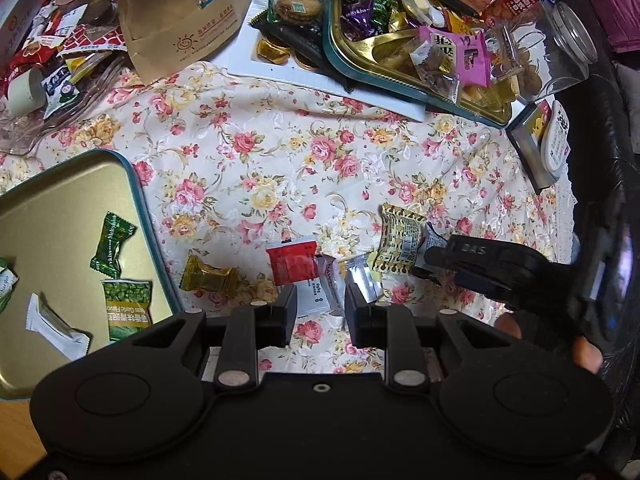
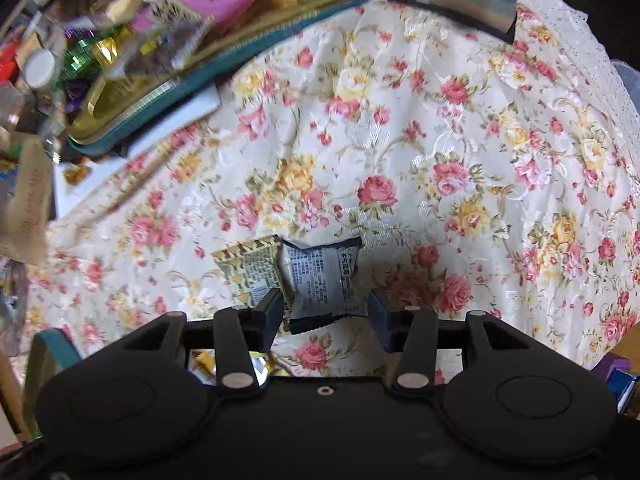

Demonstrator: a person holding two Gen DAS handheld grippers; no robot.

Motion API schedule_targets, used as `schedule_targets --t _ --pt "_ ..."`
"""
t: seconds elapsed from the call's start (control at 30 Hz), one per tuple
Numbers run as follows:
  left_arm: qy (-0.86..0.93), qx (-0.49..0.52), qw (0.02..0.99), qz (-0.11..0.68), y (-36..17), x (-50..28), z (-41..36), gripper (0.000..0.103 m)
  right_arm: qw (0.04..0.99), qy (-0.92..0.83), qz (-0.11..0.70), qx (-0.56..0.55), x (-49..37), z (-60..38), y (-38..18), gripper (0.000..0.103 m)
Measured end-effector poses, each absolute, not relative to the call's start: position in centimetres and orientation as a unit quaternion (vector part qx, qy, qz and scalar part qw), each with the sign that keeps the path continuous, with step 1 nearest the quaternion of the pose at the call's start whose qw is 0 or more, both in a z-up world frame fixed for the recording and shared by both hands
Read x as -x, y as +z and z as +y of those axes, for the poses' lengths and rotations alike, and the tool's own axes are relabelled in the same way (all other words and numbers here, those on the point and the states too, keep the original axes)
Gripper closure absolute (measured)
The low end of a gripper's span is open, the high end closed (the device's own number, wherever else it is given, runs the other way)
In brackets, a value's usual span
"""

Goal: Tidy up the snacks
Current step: 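Grasp the white printed packet with the right tool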

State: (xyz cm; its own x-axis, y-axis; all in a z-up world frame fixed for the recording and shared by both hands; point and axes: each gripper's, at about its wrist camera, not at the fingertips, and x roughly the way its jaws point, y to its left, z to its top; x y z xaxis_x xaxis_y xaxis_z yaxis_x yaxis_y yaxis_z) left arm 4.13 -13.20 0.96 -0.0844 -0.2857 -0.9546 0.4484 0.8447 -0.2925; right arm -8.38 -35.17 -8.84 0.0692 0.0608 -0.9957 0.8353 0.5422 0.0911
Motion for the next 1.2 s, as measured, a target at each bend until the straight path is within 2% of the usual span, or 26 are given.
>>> schedule_targets --t 0.27,0.47,0.7,0.87,1.03,1.2 --pt "-0.266 -0.039 0.682 0.681 1.5 -5.1 -11.7 0.069 0.611 -0.329 0.626 -0.355 7.7 -35.0 -11.1 0.054" --pt "-0.267 -0.035 0.684 0.678 1.6 -5.3 -11.5 0.069 0.606 -0.313 0.635 -0.364 7.5 -34.9 -11.6 0.063" --pt "-0.260 -0.037 0.688 0.677 1.5 -5.4 -12.0 0.069 0.612 -0.284 0.613 -0.411 9.0 -36.4 -8.2 0.069" --pt "-0.261 -0.060 0.689 0.674 1.0 -4.6 -14.3 0.069 0.622 -0.259 0.592 -0.443 10.4 -37.5 -4.8 0.069" --pt "-0.274 -0.097 0.682 0.671 -0.1 -2.8 -17.5 0.069 0.639 -0.251 0.592 -0.422 11.2 -37.3 -2.6 0.069" --pt "-0.286 -0.116 0.678 0.667 -1.0 -1.4 -20.3 0.069 0.635 -0.247 0.599 -0.420 12.1 -37.6 -2.9 0.069"
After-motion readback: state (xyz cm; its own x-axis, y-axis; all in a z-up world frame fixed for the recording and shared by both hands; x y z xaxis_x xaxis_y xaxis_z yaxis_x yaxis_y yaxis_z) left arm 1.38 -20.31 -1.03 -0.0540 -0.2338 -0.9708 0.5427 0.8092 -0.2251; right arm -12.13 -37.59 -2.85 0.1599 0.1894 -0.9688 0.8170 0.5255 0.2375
